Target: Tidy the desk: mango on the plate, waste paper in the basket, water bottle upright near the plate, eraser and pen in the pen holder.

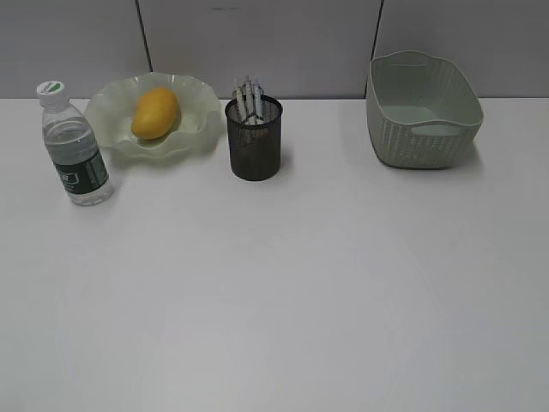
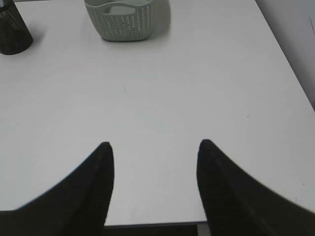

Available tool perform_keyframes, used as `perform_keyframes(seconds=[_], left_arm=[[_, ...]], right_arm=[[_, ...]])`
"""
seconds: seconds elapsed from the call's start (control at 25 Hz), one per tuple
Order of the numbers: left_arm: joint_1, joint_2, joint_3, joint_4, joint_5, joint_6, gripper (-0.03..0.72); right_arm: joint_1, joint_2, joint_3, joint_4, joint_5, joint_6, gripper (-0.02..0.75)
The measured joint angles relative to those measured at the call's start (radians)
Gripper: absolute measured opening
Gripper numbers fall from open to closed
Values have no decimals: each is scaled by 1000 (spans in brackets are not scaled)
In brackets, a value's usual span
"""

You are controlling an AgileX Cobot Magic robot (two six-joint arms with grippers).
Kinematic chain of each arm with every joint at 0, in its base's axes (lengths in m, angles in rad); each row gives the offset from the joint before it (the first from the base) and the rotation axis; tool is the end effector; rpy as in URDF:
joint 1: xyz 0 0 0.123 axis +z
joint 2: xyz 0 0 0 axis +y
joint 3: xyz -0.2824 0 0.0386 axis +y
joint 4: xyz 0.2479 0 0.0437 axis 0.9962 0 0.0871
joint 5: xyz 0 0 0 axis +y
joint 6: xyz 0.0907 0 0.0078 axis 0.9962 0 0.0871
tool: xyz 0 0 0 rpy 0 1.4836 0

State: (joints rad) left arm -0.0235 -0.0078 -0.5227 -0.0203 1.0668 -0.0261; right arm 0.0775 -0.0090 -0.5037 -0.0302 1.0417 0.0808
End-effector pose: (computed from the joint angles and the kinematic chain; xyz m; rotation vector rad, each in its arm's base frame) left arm -0.0091 -0.0014 0.2829 -0.0012 2.0202 -0.0556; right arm -0.0057 -0.0028 0.2797 0.0046 2.0128 0.0649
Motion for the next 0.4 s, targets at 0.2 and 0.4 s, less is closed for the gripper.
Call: perform_keyframes(seconds=[0.2, 0.4], left_arm=[[0, 0, 0, 0, 0, 0, 477], [1, 0, 0, 0, 0, 0, 477]], right_arm=[[0, 0, 0, 1, 0, 0, 436], [0, 0, 0, 1, 0, 0, 436]])
